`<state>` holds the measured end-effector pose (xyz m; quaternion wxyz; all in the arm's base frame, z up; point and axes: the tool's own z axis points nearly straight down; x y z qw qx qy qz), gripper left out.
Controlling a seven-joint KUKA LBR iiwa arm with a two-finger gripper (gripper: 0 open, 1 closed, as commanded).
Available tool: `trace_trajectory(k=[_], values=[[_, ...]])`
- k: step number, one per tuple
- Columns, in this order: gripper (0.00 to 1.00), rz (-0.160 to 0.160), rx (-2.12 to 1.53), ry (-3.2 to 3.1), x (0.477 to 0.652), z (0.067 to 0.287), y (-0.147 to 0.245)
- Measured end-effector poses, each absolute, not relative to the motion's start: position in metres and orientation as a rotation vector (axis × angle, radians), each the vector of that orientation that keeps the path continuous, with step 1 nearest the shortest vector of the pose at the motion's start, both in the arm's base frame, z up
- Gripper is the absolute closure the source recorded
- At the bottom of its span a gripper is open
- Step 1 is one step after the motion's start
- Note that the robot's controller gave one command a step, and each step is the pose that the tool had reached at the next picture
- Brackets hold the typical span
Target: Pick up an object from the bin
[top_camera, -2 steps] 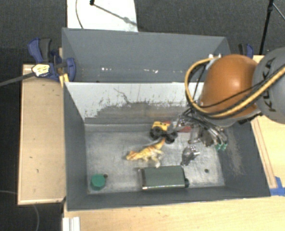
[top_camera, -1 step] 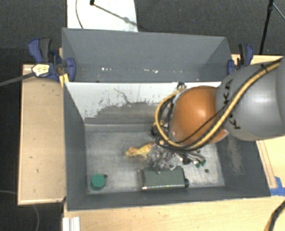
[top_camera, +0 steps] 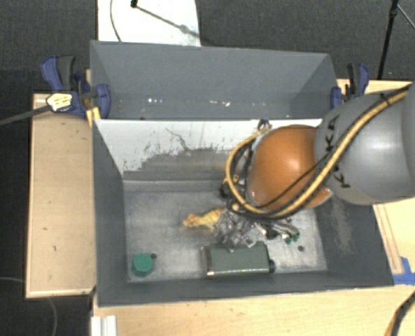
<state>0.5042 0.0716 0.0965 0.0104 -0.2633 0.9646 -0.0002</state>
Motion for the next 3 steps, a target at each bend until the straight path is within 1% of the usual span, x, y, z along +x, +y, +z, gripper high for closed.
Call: trace_trajectory(k=[1,2,3], values=[[1.0,0.0,-0.763,3.041,0.519,0.246,0.067],[1.0,0.0,-0.762,3.044,0.518,0.244,0.067],[1.0,0.0,-0.809,3.026,0.502,0.189,0.097]])
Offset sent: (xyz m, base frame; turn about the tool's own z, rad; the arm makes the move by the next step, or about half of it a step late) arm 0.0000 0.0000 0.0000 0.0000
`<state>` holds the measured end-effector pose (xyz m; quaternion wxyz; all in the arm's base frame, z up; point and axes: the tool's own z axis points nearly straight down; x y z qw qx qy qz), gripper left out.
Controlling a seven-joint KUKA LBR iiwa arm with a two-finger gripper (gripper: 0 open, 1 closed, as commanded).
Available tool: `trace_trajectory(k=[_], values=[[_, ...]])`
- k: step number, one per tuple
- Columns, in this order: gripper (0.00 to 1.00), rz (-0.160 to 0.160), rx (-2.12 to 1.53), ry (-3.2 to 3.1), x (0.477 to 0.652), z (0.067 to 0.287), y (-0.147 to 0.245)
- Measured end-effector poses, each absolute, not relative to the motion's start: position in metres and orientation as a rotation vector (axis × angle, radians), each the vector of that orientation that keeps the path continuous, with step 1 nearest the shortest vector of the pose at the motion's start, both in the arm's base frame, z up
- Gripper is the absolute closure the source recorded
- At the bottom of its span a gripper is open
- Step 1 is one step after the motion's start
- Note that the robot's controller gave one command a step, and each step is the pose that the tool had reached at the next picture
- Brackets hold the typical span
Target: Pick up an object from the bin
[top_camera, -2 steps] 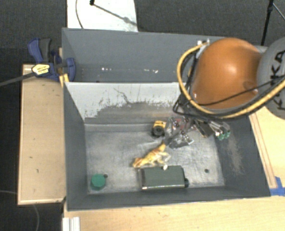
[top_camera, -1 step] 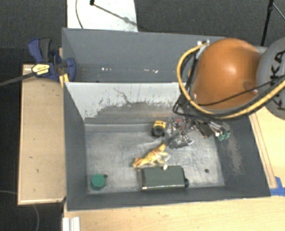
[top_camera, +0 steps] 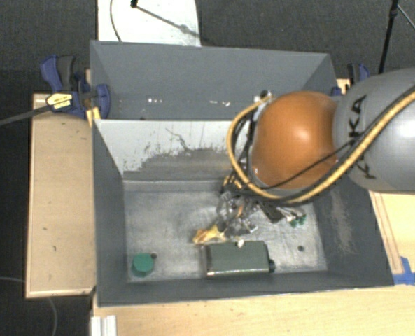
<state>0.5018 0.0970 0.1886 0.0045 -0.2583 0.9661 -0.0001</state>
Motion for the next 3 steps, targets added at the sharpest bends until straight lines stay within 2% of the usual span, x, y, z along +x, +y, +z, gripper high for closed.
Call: trace_trajectory(k=[1,2,3], values=[[1.0,0.002,-0.697,3.067,0.529,0.163,0.139],[0.0,-0.001,-0.027,3.143,0.495,0.159,0.105],[0.0,0.001,-0.032,3.14,0.496,0.16,0.107]])
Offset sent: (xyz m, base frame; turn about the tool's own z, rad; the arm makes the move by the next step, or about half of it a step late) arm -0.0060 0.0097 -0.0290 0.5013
